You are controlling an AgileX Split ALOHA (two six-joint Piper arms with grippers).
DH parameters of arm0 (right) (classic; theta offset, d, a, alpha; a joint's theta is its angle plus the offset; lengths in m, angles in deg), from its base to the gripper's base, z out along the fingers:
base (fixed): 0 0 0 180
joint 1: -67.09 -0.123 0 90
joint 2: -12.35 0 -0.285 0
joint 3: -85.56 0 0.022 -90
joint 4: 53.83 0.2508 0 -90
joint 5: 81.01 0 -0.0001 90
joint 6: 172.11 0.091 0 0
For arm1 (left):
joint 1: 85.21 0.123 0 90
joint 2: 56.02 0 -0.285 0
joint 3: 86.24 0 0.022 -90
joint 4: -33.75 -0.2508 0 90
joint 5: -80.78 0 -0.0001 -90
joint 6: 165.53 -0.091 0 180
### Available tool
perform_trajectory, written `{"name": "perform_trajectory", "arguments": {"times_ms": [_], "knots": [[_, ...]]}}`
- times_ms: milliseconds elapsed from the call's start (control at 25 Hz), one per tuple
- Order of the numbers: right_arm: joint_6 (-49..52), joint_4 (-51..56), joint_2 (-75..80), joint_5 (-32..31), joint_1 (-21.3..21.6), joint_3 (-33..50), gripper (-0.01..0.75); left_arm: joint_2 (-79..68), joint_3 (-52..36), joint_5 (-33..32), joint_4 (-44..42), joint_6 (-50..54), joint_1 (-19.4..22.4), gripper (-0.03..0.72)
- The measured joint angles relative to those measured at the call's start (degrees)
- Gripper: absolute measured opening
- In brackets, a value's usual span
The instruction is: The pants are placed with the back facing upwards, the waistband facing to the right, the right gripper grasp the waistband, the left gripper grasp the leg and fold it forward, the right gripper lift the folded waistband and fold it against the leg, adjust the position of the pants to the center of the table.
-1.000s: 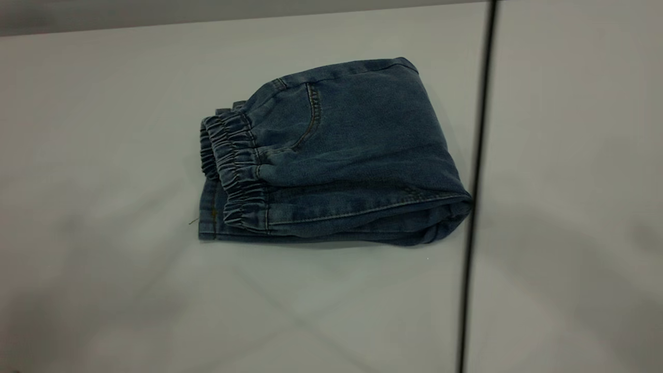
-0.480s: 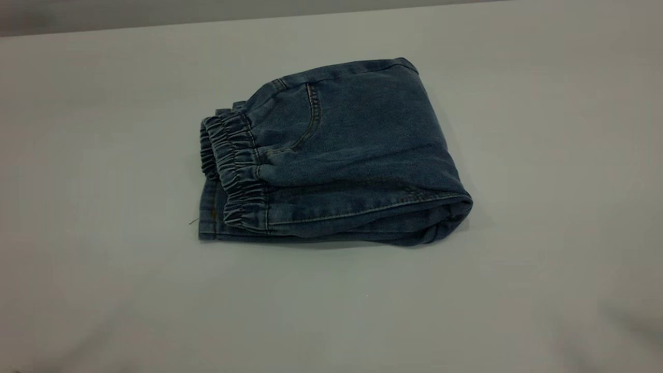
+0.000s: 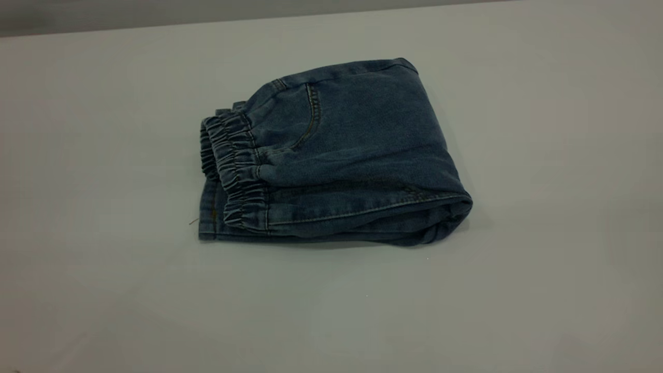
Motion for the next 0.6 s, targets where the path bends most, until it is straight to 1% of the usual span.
{"name": "perform_trajectory", "arguments": {"times_ms": [80,120,240,320,440,520,600], "knots": [[-1.0,1.8,-3.5,-2.1,0.0,2.7,0.363,2.8,-4.0,0.0,-1.4,0.9,0.0,0.293],[-1.4,2.1,-4.5,-4.1,0.0,4.0,0.362,4.2,-6.2,0.0,-2.1,0.9,0.0,0.293],[-2.7,-0.5,-5.0,-10.3,0.0,8.3,0.362,8.2,-12.6,0.1,-3.2,-0.8,0.0,0.293],[-2.7,-2.3,-5.0,-11.4,0.0,11.6,0.362,11.0,-16.8,0.1,-4.1,-1.1,0.0,0.293],[-2.6,-2.9,-4.9,-10.9,0.0,17.1,0.362,15.5,-23.2,2.1,-4.7,-1.0,0.0,0.293],[-2.5,-2.9,-4.8,-7.8,0.0,20.7,0.362,18.6,-27.4,3.4,-4.4,-0.7,0.0,0.293],[-2.5,-2.9,-4.8,-6.6,0.0,23.2,0.362,21.2,-30.7,3.4,-4.2,0.1,0.0,0.293]]}}
